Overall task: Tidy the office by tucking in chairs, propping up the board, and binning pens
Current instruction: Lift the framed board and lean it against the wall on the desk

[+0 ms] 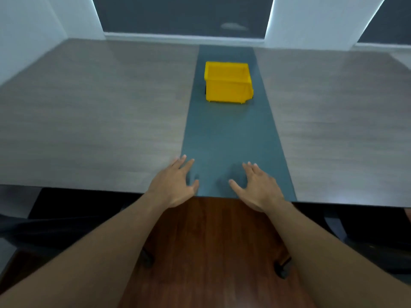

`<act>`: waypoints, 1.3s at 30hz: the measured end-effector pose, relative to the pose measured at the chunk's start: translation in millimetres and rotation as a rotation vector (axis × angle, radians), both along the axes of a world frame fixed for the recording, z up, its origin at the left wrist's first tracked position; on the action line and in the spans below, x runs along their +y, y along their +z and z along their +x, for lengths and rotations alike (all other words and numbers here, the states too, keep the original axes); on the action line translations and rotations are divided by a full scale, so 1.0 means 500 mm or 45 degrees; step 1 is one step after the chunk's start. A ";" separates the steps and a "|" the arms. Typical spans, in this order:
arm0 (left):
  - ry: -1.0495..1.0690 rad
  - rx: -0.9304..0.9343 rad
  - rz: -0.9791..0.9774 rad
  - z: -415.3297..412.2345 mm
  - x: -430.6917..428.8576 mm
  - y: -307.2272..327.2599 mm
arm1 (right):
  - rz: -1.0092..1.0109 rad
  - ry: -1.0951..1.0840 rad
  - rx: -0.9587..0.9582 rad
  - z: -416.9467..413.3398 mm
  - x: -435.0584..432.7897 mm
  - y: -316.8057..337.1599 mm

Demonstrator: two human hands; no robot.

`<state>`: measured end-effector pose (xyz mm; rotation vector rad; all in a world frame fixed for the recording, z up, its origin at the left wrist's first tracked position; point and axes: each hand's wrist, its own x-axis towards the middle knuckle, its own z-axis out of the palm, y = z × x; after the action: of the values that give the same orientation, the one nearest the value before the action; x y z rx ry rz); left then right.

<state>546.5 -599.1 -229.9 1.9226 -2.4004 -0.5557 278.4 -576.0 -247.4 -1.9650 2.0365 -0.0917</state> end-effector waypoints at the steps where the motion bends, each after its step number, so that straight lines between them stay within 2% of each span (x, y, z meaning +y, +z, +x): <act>1: 0.014 0.015 0.013 0.009 0.019 0.029 | 0.009 -0.003 -0.012 0.005 0.017 0.029; 11: 0.195 0.192 -0.050 0.106 0.270 0.347 | -0.025 0.043 -0.180 0.115 0.188 0.365; 17: 0.428 0.321 -0.116 0.235 0.473 0.504 | -0.047 0.259 -0.328 0.275 0.304 0.511; 26: 0.933 0.379 -0.319 0.512 0.805 0.590 | -0.059 0.686 -0.446 0.569 0.416 0.622; 33: 1.382 0.347 -0.405 0.687 1.078 0.619 | 0.011 1.033 -0.488 0.840 0.524 0.662; 39: 1.656 0.367 -0.444 0.824 1.294 0.630 | 0.090 1.277 -0.468 1.074 0.675 0.678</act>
<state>958.5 47.7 85.1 2.4011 -0.6627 -0.2389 815.2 -238.3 91.7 -2.4439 0.6851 -0.1325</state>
